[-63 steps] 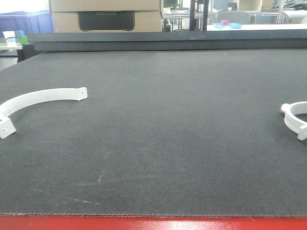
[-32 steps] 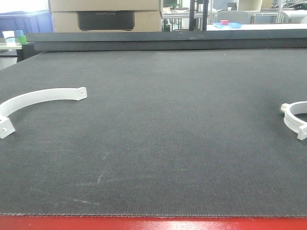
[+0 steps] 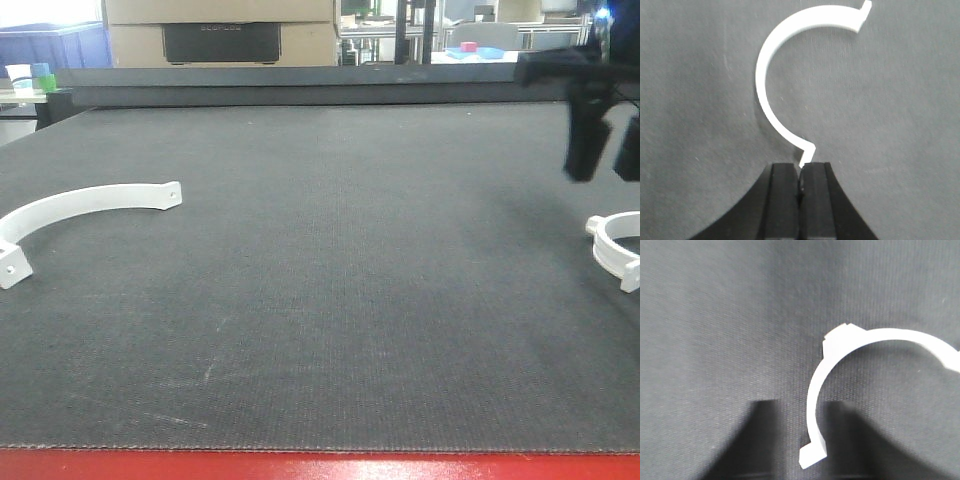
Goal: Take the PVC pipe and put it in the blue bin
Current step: 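Lower both grippers over the two white curved pipe pieces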
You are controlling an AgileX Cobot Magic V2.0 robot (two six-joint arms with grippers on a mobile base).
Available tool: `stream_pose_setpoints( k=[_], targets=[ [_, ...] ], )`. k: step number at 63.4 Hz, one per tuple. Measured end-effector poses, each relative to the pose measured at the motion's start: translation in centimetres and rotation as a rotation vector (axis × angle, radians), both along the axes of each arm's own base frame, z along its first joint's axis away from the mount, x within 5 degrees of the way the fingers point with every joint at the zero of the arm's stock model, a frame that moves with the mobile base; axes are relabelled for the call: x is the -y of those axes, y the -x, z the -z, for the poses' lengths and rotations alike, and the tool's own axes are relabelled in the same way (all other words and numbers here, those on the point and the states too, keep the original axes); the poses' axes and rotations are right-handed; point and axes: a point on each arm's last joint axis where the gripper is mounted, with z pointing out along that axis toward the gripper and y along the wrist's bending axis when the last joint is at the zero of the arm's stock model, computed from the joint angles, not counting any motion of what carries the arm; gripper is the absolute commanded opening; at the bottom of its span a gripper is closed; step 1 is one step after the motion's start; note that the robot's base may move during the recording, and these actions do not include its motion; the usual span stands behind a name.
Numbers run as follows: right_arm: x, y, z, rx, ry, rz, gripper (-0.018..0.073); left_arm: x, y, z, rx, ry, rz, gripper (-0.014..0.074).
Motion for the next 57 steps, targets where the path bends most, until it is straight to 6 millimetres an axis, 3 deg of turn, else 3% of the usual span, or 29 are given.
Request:
stream_pose_setpoints(
  k=[18, 30, 57],
  targets=[
    [0.0, -0.8, 2.4, -0.069, 0.009, 0.039, 0.0203, 0.3, 0.3, 0.2, -0.037, 0.034, -0.001, -0.0111],
    [0.0, -1.3, 3.8, -0.105, 0.01, 0.09, 0.0193, 0.3, 0.5, 0.3, -0.059, 0.035, 0.001, -0.0111],
    [0.6, -1.8, 4.4, -0.096, 0.027, 0.2, 0.0193, 0.3, 0.7, 0.4, -0.083, 0.034, 0.003, -0.0111]
  ],
)
